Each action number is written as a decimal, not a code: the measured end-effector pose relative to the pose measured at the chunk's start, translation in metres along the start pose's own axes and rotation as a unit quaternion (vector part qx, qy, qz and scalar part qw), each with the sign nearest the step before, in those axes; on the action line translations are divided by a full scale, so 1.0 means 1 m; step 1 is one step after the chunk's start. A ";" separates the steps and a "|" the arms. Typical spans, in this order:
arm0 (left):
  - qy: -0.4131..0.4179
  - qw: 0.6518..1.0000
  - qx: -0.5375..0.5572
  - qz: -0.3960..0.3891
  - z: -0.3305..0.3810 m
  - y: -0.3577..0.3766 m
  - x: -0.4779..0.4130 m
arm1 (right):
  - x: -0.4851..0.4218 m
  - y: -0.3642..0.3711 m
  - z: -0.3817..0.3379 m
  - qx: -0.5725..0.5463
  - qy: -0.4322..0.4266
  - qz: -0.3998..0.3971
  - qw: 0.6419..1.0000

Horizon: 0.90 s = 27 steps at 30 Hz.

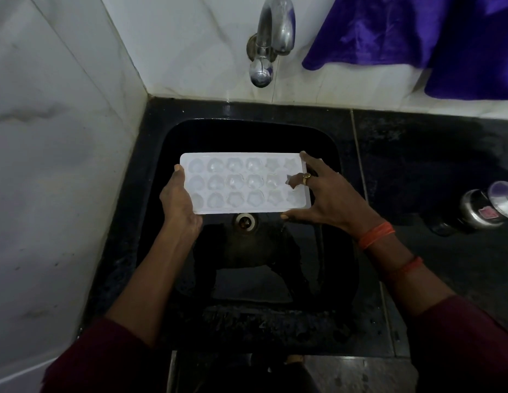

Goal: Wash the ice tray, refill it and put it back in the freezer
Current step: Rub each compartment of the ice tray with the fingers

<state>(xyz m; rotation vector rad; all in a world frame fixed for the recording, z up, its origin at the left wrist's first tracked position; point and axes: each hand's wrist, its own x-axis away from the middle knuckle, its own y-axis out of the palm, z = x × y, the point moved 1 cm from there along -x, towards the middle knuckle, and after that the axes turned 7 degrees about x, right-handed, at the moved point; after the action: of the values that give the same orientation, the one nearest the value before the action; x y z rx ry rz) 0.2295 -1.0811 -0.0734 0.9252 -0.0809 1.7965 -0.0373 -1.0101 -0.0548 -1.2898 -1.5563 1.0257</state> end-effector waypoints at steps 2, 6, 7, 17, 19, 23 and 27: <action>0.001 1.000 -0.002 0.004 0.000 0.001 0.000 | -0.001 -0.002 -0.001 0.002 0.003 -0.003 1.000; 0.006 1.000 -0.003 0.004 0.002 0.001 0.001 | -0.003 -0.004 -0.002 0.011 -0.005 0.000 1.000; 0.006 1.000 -0.003 0.001 0.002 0.000 0.001 | -0.003 -0.003 -0.002 0.014 -0.004 -0.001 1.000; 0.014 1.000 -0.006 -0.006 0.005 -0.001 -0.002 | 0.000 -0.008 -0.012 0.011 -0.029 0.028 0.999; 0.014 1.000 -0.006 -0.008 0.005 -0.001 -0.003 | 0.000 -0.008 -0.011 0.014 -0.030 0.030 0.999; 0.011 1.000 -0.006 -0.001 0.006 0.000 -0.001 | -0.001 -0.005 -0.009 0.013 -0.013 0.020 1.000; 0.011 1.000 -0.013 0.000 0.005 -0.001 -0.001 | 0.000 -0.004 -0.007 -0.001 0.003 0.010 1.000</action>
<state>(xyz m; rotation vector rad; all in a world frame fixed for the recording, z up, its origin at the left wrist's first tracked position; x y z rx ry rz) 0.2331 -1.0839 -0.0710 0.8878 -0.0901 1.8020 -0.0318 -1.0104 -0.0485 -1.3116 -1.5437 1.0316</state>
